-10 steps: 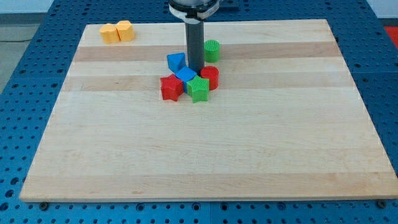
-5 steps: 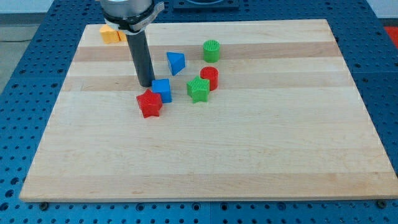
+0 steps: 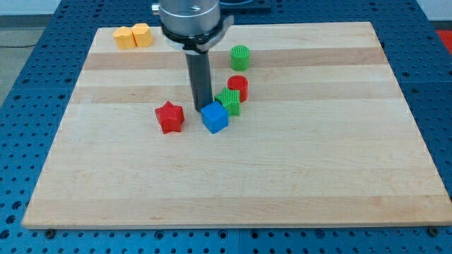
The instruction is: Move the blue cube to the bottom center of the board
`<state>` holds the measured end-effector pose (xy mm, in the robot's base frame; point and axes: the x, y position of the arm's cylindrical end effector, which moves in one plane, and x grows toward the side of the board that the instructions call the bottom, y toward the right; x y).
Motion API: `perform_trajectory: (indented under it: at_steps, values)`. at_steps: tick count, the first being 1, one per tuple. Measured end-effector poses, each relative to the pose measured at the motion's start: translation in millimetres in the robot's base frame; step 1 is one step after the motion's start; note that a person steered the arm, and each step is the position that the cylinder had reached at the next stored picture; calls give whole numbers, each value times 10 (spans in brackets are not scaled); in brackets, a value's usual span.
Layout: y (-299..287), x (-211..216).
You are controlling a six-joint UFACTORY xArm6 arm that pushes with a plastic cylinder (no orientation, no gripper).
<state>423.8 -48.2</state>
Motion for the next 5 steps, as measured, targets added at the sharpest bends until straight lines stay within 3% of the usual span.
perform_trajectory:
  at_steps: [3, 5]
  values:
    - [178, 175]
    - [178, 630]
